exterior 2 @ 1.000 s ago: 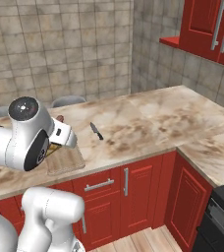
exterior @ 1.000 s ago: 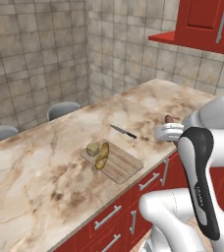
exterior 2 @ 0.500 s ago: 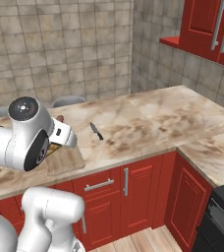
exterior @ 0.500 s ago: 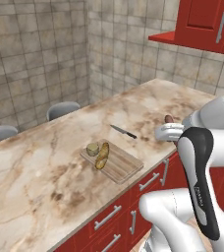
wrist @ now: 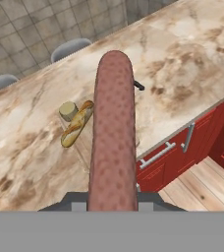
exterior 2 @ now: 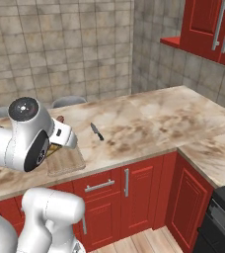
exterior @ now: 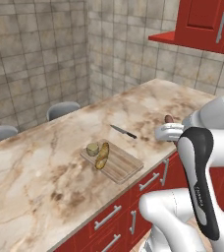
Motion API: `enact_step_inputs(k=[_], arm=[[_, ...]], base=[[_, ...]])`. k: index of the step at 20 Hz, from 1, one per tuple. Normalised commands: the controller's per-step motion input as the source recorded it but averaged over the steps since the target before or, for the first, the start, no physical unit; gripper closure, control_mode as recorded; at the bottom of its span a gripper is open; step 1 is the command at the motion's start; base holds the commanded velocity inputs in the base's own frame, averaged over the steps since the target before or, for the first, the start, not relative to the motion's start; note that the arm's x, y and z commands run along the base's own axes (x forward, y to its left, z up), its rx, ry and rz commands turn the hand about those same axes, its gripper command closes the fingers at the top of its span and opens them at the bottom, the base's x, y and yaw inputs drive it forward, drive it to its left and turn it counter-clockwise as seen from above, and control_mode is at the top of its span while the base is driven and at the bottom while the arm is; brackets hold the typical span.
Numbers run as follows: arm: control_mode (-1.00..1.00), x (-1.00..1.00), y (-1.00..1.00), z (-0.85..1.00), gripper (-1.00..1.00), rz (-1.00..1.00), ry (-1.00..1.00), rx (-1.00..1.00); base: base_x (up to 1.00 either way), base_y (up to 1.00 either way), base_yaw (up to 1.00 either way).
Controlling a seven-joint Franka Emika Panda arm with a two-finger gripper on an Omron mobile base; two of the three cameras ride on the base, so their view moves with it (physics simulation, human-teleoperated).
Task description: Retrieve the sausage and cheese from the fridge and place them on the cutting board on the counter.
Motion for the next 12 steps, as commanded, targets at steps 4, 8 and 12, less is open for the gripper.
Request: enact_step_inputs(k=[4, 8, 12], arm=[[-1.00, -0.19, 0.00, -0.04, 1.00, 0.00, 0.00, 0.00], [-1.00, 0.13, 0.74, -0.25, 1.00, -0.01, 0.15, -0.04], [-1.00, 0.14, 0.82, -0.02, 1.00, -0.04, 0.07, -0.02]], base=[[0.00, 0.00, 0.00], [0.00, 0.00, 0.00], [0.00, 0.00, 0.00]])
